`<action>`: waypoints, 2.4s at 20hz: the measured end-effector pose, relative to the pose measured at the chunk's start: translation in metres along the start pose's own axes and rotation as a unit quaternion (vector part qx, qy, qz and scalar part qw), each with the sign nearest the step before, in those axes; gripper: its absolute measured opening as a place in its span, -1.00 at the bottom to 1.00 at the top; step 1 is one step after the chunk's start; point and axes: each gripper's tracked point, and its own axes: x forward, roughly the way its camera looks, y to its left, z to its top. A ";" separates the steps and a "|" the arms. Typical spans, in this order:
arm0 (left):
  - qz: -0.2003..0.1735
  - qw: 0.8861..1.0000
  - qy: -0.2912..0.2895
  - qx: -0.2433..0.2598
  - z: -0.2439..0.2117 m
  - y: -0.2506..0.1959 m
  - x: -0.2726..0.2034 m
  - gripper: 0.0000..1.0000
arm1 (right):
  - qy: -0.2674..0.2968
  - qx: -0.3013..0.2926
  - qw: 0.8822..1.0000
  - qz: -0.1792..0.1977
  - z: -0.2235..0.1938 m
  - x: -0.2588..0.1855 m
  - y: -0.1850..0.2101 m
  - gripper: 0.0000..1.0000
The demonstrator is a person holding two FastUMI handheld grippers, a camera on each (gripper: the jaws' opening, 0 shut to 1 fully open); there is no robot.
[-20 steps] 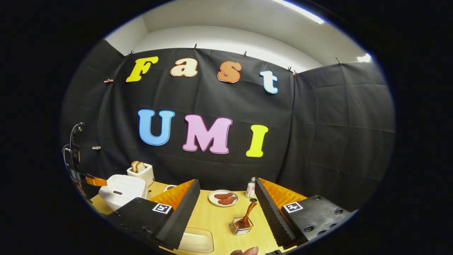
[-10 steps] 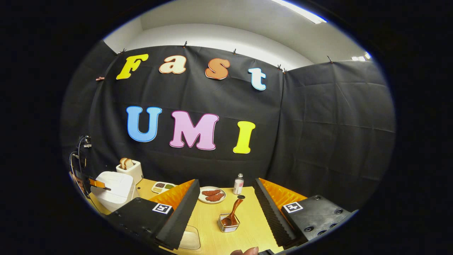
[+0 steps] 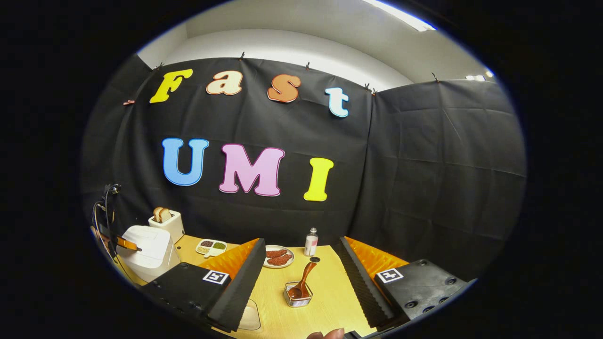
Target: Close the left gripper, press the button to open the rice cooker; take a wooden spoon from the chopstick holder with the right hand, scoop a spoonful of rice and pour it into the rice cooker, then put the wooden spoon back into the chopstick holder.
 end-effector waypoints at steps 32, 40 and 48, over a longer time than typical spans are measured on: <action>0.088 0.944 -0.304 0.092 0.108 -0.054 -0.157 0.71 | 0.038 0.013 0.998 0.037 -0.029 0.001 -0.012 0.96; 0.060 0.942 -0.322 0.078 0.072 -0.134 -0.198 0.82 | 0.094 0.040 0.990 0.094 -0.083 0.048 -0.024 0.96; 0.053 0.956 -0.277 0.078 0.025 -0.171 -0.189 0.82 | 0.179 0.035 0.970 0.161 -0.189 0.125 -0.021 0.95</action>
